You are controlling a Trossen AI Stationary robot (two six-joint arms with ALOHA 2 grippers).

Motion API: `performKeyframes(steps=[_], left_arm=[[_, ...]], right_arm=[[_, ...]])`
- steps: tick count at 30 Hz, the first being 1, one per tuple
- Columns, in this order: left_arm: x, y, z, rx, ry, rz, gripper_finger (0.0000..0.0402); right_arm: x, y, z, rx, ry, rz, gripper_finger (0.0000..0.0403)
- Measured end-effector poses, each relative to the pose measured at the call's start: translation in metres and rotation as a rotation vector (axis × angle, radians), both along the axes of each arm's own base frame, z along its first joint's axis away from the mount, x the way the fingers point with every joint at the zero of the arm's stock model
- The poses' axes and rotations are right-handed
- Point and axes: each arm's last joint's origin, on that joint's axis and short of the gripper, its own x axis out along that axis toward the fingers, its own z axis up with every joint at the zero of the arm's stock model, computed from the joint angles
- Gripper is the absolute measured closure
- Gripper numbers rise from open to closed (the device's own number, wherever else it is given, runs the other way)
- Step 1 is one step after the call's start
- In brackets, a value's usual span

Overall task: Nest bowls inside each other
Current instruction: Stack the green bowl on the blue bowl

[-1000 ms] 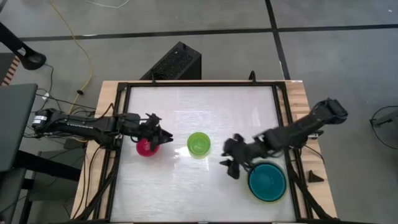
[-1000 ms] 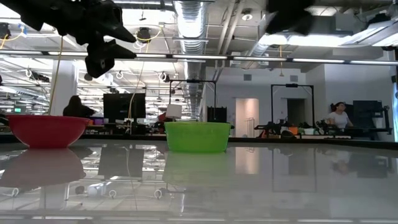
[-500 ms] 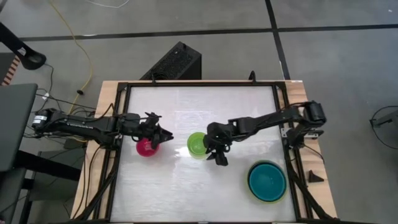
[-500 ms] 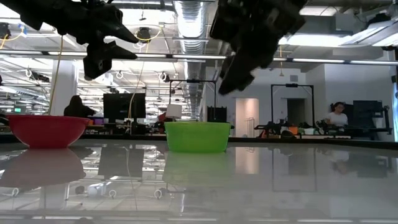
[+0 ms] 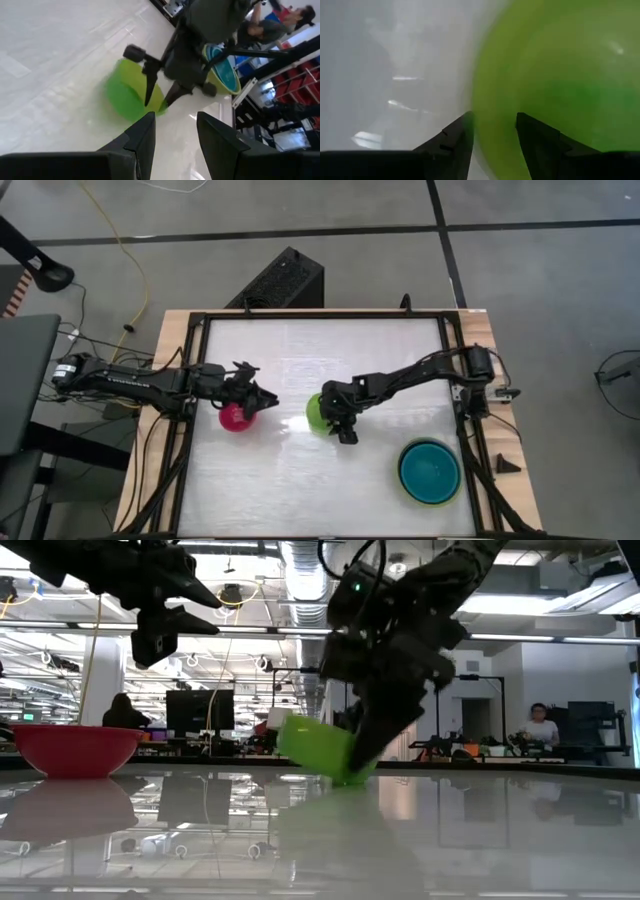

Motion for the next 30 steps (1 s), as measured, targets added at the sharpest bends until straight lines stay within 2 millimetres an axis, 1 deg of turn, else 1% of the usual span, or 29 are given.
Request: performKeyframes(steps=[2,4,6,8,9,12,15,19,23,26,30], left_arm=[[0.000,0.001,0.000,0.005,0.000,0.017,0.0269],[0.000,0.001,0.000,0.008,-0.001,0.029,0.0269],[0.000,0.001,0.000,0.009,-0.001,0.030,0.0269],[0.000,0.001,0.000,0.011,-0.001,0.031,0.0269],[0.000,0.001,0.000,0.016,0.000,0.030,0.0269],[0.000,0.001,0.000,0.029,0.000,0.030,0.0269],[0.000,0.001,0.000,0.031,0.000,0.037,0.0269],[0.000,0.001,0.000,0.032,0.000,0.038,0.0269],[0.000,0.001,0.000,0.046,0.000,0.033,0.0269],[0.000,0.002,0.000,0.066,0.001,0.040,0.0269],[0.000,0.002,0.000,0.098,0.002,0.052,0.0269]], right_arm=[[0.002,0.000,-0.006,-0.004,0.017,-0.026,0.0228],[0.002,0.000,-0.009,0.006,0.045,-0.043,0.0254],[0.001,0.001,-0.008,0.012,0.071,-0.051,0.0302],[-0.002,0.002,0.001,0.007,0.083,-0.044,0.0364],[-0.003,0.003,0.007,0.002,0.080,-0.037,0.0377],[-0.009,0.003,0.031,0.018,0.070,-0.057,0.0378],[-0.022,0.003,0.057,0.035,0.069,-0.086,0.0378],[-0.049,0.012,0.096,0.029,0.055,-0.126,0.0378],[-0.078,0.033,0.127,0.034,0.046,-0.165,0.0378],[-0.101,0.053,0.149,0.046,0.007,-0.234,0.0378],[-0.127,0.085,0.162,0.081,-0.004,-0.332,0.0378]])
